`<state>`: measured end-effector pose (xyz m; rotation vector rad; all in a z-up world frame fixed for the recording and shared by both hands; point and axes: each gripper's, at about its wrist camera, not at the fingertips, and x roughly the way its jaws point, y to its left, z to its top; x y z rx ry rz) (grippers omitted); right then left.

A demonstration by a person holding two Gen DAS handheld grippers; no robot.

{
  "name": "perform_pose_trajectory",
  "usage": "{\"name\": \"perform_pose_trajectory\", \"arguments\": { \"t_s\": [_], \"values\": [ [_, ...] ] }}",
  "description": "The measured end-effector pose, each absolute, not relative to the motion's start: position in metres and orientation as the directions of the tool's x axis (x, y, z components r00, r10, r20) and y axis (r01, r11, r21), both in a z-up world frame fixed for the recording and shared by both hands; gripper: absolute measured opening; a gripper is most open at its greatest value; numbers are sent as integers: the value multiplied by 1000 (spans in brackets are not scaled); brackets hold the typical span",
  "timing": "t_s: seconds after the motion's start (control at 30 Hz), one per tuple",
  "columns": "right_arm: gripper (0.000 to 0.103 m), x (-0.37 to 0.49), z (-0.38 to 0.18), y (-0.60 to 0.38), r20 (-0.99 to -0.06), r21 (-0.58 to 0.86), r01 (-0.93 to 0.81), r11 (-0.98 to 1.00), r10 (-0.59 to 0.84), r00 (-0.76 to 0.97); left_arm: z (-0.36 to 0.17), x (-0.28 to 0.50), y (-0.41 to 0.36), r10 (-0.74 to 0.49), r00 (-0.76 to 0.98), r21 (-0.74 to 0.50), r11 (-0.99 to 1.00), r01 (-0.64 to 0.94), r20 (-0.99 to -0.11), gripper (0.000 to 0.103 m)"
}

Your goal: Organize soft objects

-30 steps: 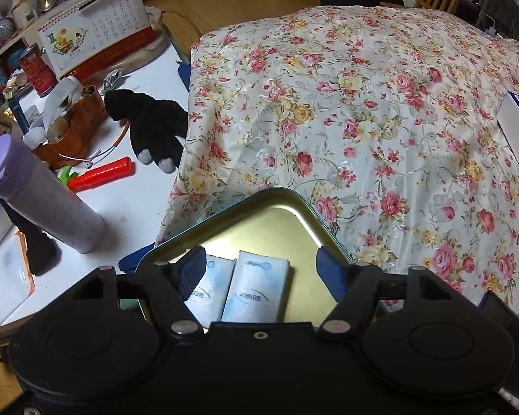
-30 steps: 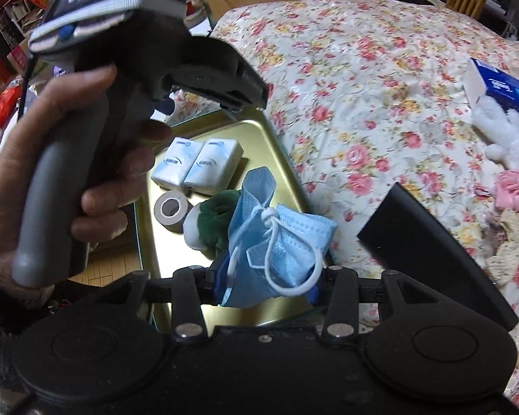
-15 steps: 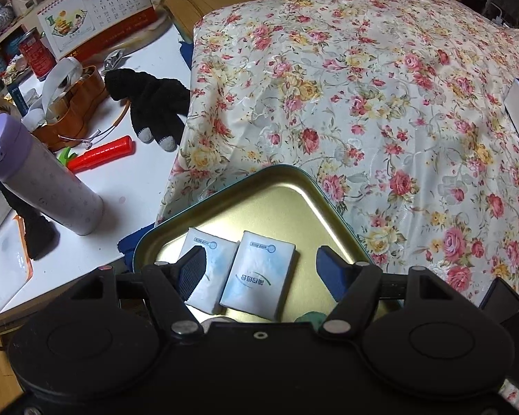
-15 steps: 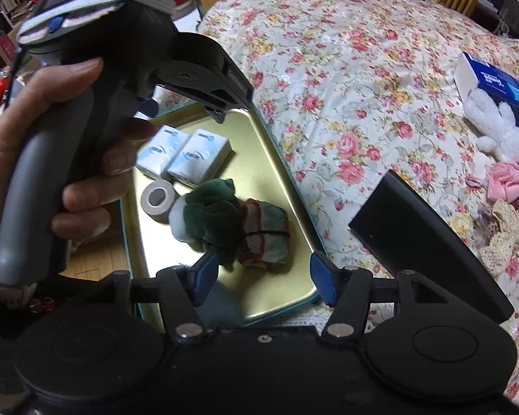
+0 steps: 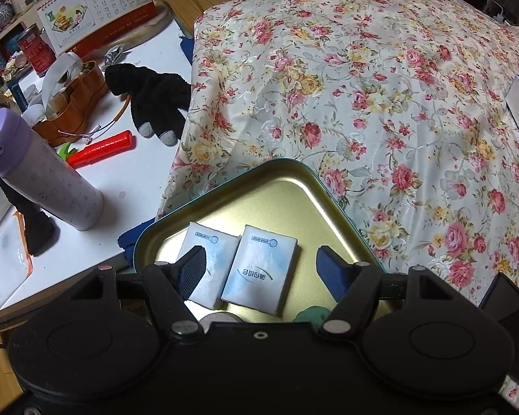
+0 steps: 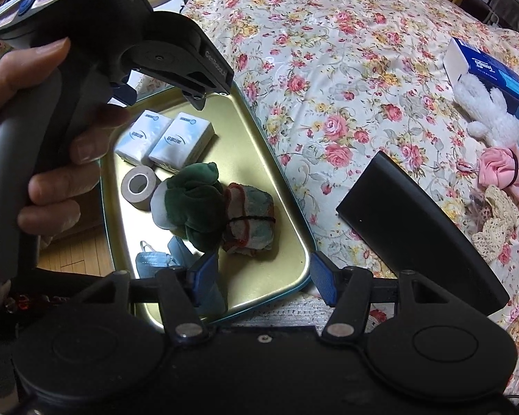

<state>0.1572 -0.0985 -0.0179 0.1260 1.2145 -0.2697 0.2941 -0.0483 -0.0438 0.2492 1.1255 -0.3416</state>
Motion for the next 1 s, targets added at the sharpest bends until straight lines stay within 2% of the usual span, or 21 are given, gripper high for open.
{"name": "perform_pose_trajectory", "arguments": {
  "t_s": [1.0],
  "values": [
    [58, 159, -24, -102, -949, -62, 273, 960, -142, 283, -46, 293, -51, -144, 366, 18, 914, 404, -919, 68]
  ]
}}
